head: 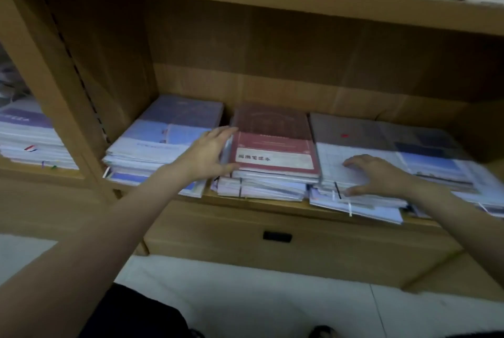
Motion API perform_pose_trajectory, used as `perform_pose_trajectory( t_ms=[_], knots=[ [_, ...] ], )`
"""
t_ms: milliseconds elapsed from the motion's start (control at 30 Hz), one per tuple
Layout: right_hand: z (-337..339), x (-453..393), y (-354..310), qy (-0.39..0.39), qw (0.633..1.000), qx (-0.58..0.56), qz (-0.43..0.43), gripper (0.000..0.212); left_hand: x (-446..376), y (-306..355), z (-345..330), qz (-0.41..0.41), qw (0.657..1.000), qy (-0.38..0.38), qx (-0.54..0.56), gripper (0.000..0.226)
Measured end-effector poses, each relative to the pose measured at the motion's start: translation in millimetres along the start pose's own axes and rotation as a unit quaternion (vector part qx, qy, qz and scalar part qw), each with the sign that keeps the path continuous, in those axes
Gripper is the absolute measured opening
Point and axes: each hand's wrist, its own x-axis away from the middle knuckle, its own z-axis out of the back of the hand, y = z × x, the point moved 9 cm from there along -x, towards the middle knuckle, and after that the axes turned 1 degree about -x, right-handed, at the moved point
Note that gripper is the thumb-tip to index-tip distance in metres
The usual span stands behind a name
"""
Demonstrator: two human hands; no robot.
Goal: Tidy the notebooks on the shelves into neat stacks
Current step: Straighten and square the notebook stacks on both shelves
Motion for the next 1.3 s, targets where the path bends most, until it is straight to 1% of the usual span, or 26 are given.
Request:
perform_pose_trajectory(
  t_ms=[67, 100, 167, 267, 333, 367, 400, 500, 633, 800, 967, 1100, 1167, 1233, 1300],
  knots=[
    [-10, 6, 19, 0.028, 0.999, 0.016, -0.005, 0.088, -11, 48, -13, -0.058, 0.997, -0.004, -0.042, 0.084],
    [-14, 9, 25, 0.045, 0.998, 0.039, -0.015, 0.092, -16, 68, -25, -0.082, 0.993, -0.020, -0.082, 0.085],
    [-28, 18, 37, 0.057, 0.993, 0.090, -0.056, 0.103, -22, 98, -54, -0.110, 0.979, -0.061, -0.161, 0.086],
    [-40, 29, 42, 0.086, 0.977, 0.186, -0.059, 0.117, -26, 118, -92, -0.099, 0.959, -0.087, -0.251, 0.091],
    [-39, 33, 40, 0.123, 0.963, 0.238, -0.033, 0.121, -28, 122, -99, -0.072, 0.954, -0.066, -0.282, 0.091],
    [-36, 35, 39, 0.132, 0.960, 0.245, -0.023, 0.123, -30, 123, -99, -0.064, 0.953, -0.054, -0.291, 0.091],
    [-33, 35, 39, 0.138, 0.958, 0.250, -0.016, 0.120, -32, 124, -97, -0.061, 0.951, -0.047, -0.299, 0.091],
    [-33, 33, 40, 0.098, 0.958, 0.269, -0.005, 0.097, -36, 120, -89, -0.058, 0.955, -0.043, -0.289, 0.091],
    [4, 30, 37, 0.088, 0.961, 0.262, 0.019, 0.094, -38, 112, -83, -0.039, 0.955, -0.047, -0.290, 0.088],
    [43, 38, 28, 0.120, 0.964, 0.237, 0.029, 0.087, -32, 106, -78, -0.029, 0.951, -0.033, -0.305, 0.084],
    [23, 37, 26, 0.115, 0.962, 0.248, 0.017, 0.086, -27, 102, -75, -0.023, 0.946, -0.031, -0.321, 0.078],
    [-17, 32, 30, 0.106, 0.956, 0.273, -0.031, 0.091, -21, 101, -73, -0.019, 0.953, -0.040, -0.301, 0.075],
    [-27, 30, 31, 0.104, 0.955, 0.272, -0.052, 0.096, -18, 99, -70, -0.017, 0.958, -0.053, -0.281, 0.072],
    [-30, 29, 31, 0.085, 0.960, 0.262, -0.058, 0.098, -15, 97, -69, -0.012, 0.962, -0.068, -0.264, 0.069],
    [-26, 28, 28, 0.055, 0.968, 0.238, -0.050, 0.095, -13, 99, -66, -0.008, 0.966, -0.069, -0.248, 0.065]
  ],
)
